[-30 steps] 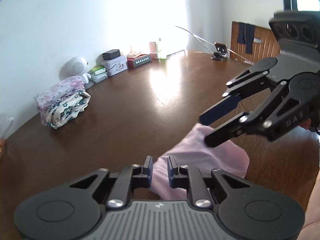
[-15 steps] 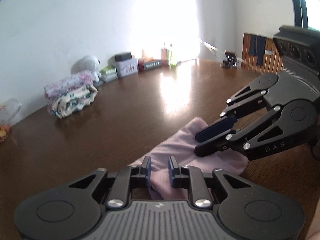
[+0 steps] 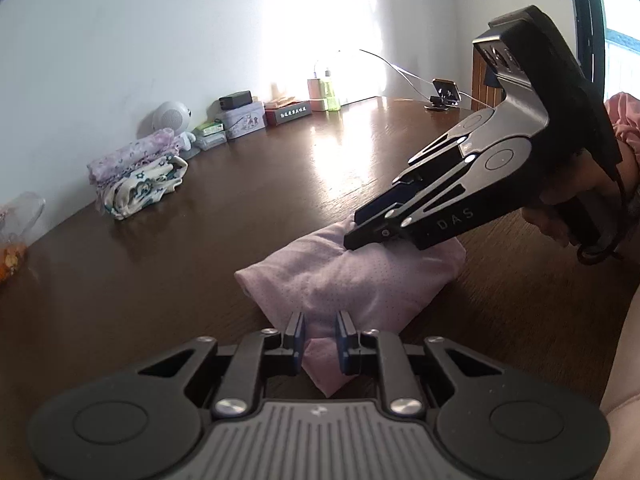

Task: Fold clothes
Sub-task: 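Lower the garment onto the table and open both grippers, then grasp the folded pink garment with both grippers and lift it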

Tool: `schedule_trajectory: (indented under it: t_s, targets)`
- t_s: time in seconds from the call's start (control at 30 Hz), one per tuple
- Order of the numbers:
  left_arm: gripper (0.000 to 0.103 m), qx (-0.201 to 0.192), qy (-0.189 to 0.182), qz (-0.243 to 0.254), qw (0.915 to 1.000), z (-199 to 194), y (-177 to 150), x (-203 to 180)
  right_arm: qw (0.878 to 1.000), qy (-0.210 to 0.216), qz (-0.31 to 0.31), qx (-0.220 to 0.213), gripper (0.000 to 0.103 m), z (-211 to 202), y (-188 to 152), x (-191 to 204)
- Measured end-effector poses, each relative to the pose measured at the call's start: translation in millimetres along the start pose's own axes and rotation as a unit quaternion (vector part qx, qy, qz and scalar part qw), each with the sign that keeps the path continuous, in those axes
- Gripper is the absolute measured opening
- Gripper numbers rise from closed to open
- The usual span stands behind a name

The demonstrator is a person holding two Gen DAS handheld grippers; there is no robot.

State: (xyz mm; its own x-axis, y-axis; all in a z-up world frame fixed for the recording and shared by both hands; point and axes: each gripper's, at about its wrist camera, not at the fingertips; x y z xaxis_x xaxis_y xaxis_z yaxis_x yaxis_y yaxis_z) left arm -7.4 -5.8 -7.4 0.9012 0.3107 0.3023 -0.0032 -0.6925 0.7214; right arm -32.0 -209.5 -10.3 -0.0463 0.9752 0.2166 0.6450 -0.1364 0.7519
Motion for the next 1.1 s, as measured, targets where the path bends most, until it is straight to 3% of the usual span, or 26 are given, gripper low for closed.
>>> schedule_trajectory:
  t_s: [0.07, 0.1, 0.13, 0.17, 0.2, 0.23, 0.4, 0.63, 0.93, 1.1]
  targets:
    - [0.017, -0.005, 0.0, -0.008, 1.0, -3, 2, 2, 1.0, 0.002, 0.009, -0.004, 0.028, -3, 0, -3]
    - [0.027, -0.012, 0.001, -0.018, 0.9998, -8, 3, 6, 1.0, 0.006, 0.017, -0.01, 0.032, -8, 1, -4]
    - [0.036, -0.019, 0.001, -0.031, 0.9993, -13, 5, 10, 0.999, 0.012, 0.03, -0.018, 0.044, -17, 2, -6]
    - [0.06, -0.028, 0.002, -0.05, 0.9983, -19, 6, 15, 0.999, 0.019, 0.044, -0.026, 0.053, -26, 4, -8]
    - [0.078, -0.041, 0.003, -0.076, 0.9963, -26, 6, 20, 0.997, 0.026, 0.059, -0.035, 0.069, -36, 4, -10]
    - [0.082, -0.053, 0.002, -0.103, 0.9933, -32, 7, 26, 0.996, 0.031, 0.072, -0.043, 0.081, -46, 5, -11]
    - [0.1, -0.084, -0.027, -0.223, 0.9708, -48, 1, 41, 0.987, 0.046, 0.146, -0.049, 0.102, -73, -1, -22]
    - [0.103, -0.058, -0.031, -0.308, 0.9491, -43, -6, 37, 0.977, 0.052, 0.206, -0.015, 0.103, -68, -17, -26]
    - [0.103, -0.029, -0.039, -0.353, 0.9342, -27, -6, 47, 0.974, 0.051, 0.22, 0.015, 0.103, -49, -17, -26]
    - [0.089, 0.001, -0.056, -0.37, 0.9274, -8, -9, 57, 0.967, 0.058, 0.247, 0.023, 0.103, -41, -17, -33]
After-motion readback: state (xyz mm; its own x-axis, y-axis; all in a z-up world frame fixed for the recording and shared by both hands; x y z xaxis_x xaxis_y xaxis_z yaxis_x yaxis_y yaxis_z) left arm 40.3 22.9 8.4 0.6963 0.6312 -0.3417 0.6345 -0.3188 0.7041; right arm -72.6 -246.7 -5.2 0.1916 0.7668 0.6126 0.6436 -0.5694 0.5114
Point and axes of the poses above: each gripper's, at about its wrist camera, not at the fingertips, and z roughly the way its jaws point, x to its left, y to its top, and after that the axes turned 12 degrees about z, right-handed
